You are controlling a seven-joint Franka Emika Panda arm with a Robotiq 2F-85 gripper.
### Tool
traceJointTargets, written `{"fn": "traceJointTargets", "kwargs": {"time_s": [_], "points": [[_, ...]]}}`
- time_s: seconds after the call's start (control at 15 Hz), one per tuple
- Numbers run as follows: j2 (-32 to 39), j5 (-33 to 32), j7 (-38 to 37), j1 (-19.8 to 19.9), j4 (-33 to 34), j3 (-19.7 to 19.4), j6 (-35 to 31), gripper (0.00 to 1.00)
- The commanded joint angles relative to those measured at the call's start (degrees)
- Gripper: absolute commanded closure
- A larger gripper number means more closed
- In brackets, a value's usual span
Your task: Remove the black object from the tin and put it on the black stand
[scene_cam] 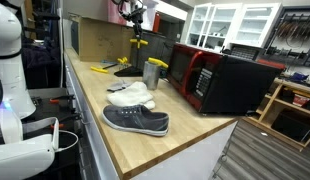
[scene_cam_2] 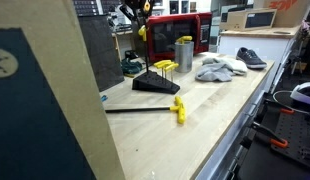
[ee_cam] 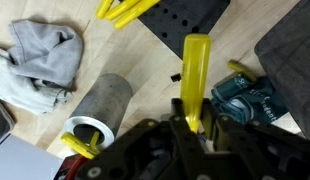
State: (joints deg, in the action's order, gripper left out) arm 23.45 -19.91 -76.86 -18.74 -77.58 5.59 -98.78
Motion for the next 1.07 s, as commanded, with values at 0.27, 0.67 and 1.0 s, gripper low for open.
{"fn": "traceJointTargets", "kwargs": {"time_s": [0.27, 0.67, 1.0], "points": [[2.57, 0.2, -0.97, -1.2, 5.25, -0.85, 0.2, 0.94], [2.53, 2.58, -0.78, -1.09, 5.28, -0.52, 0.59, 0.94], [2.21, 4.06, -0.65, -1.03, 5.1, -0.5, 0.78, 0.94]]}}
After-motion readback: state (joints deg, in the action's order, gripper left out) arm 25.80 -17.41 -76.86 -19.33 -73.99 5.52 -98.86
